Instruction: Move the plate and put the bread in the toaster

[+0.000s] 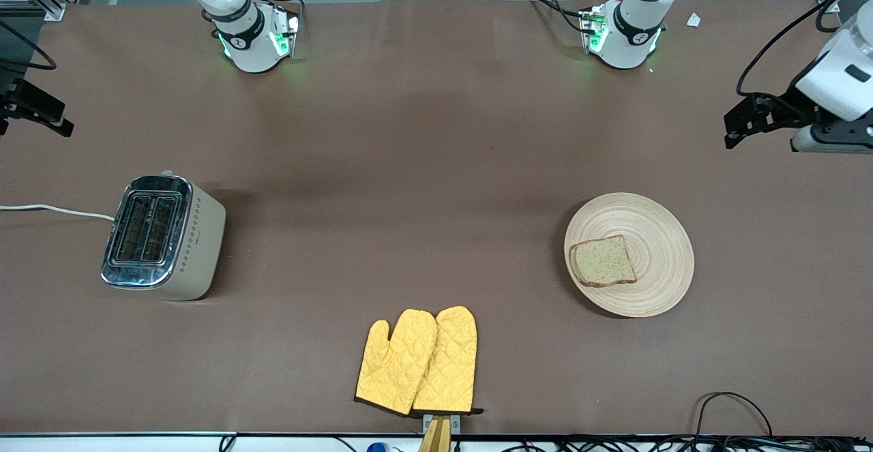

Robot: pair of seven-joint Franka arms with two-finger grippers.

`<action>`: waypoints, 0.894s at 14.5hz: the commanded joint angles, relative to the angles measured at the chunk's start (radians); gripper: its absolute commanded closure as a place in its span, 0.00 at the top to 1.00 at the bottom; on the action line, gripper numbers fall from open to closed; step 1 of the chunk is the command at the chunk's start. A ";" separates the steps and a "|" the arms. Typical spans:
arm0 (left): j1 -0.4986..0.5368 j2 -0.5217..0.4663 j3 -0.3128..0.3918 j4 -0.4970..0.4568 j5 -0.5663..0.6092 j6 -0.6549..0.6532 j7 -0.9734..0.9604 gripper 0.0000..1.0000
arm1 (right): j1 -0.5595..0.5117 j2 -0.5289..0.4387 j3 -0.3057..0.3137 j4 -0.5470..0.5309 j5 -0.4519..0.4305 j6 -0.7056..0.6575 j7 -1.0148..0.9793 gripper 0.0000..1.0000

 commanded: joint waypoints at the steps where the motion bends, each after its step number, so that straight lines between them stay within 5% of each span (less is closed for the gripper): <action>1: 0.007 0.002 -0.002 0.032 -0.019 -0.036 0.021 1.00 | -0.010 -0.007 0.004 -0.008 0.012 0.000 -0.002 1.00; 4: 0.016 0.048 0.001 0.040 -0.025 -0.033 0.038 1.00 | -0.008 -0.007 0.003 -0.008 0.012 0.000 0.001 1.00; 9: 0.193 0.226 0.008 0.091 -0.285 0.015 0.069 1.00 | -0.010 -0.007 0.003 -0.008 0.012 0.000 0.001 1.00; 13: 0.234 0.345 0.008 0.091 -0.295 0.124 0.108 1.00 | -0.013 -0.005 0.003 -0.008 0.012 0.002 -0.004 1.00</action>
